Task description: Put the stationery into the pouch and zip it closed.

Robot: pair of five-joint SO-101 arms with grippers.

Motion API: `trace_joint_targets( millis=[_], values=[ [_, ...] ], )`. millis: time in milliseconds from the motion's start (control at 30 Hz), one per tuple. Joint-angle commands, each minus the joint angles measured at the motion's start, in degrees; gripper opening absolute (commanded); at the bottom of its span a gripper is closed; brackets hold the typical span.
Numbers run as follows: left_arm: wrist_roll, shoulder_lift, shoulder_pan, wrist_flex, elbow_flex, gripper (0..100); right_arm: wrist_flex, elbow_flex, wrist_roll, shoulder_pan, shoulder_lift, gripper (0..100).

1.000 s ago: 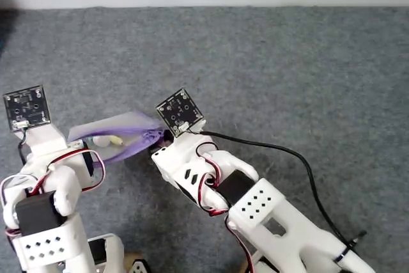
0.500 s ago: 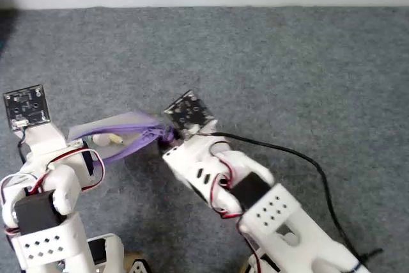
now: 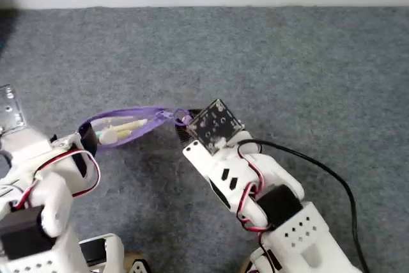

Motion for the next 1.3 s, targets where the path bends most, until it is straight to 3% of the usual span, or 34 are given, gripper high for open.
trace_joint_targets(
  millis=[0,300,567,800,1033,1267],
  values=[
    [0.6,-0.4,0.0,1.5,-5.8,23,0.1,-2.6,4.7,-1.6,-3.6,0.8],
    [-1.3,-0.4,0.0,8.8,-16.8,23,-0.5,-2.5,7.2,-5.2,-4.4,0.8],
    [-1.0,-0.4,-0.5,9.1,-18.2,22,-6.8,-2.5,7.6,-7.9,-4.4,0.8],
    [-1.1,-0.3,0.0,9.2,-15.7,11,-9.6,-2.5,9.7,-9.1,-1.8,0.8],
    [-4.3,0.0,12.1,9.3,-15.6,11,-21.4,-2.5,9.6,-7.3,7.4,0.8],
    [-4.5,-0.3,19.3,9.3,-11.6,11,-23.1,-9.6,9.3,-7.1,15.7,0.8]
  ],
)
